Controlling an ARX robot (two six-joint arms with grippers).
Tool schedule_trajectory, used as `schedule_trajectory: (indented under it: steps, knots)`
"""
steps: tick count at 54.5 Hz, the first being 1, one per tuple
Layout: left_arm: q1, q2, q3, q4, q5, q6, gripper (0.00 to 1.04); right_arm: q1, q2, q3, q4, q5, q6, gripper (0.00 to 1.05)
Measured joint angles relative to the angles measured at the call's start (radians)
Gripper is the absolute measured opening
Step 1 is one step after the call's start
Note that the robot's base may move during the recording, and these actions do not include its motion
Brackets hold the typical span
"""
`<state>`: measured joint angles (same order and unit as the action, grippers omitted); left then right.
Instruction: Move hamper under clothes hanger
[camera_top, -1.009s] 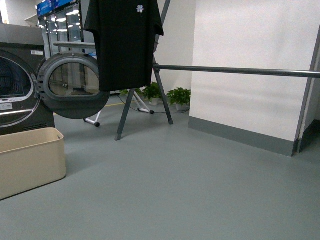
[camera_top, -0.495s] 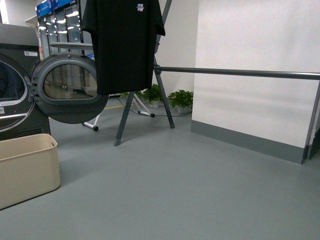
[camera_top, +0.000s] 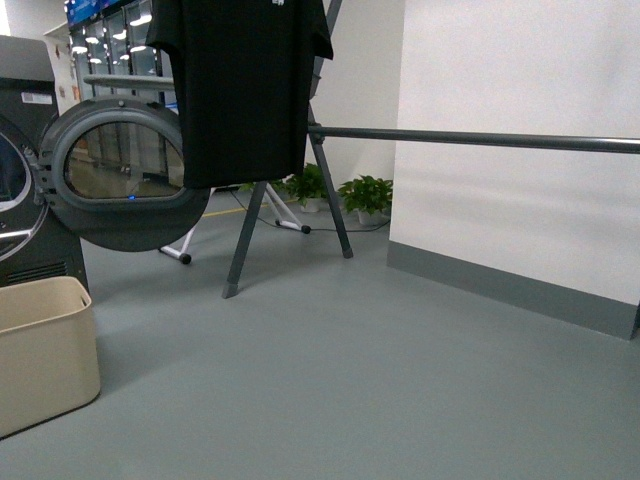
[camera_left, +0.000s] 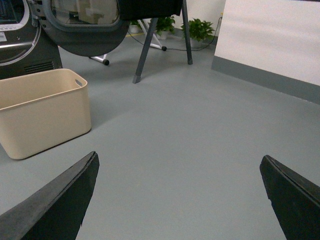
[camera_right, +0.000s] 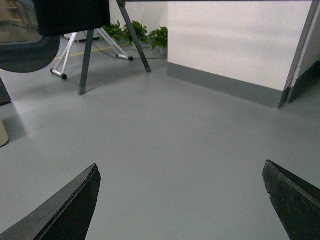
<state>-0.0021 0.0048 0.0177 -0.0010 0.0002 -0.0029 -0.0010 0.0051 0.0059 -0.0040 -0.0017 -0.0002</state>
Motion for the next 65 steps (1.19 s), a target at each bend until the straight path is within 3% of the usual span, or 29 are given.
schedule_trajectory:
  steps: [65]
  knots:
    - [0.000, -0.002, 0.000, -0.001, 0.000, 0.000, 0.98, 0.000, -0.001, 0.000, 0.001, 0.001, 0.000, 0.97]
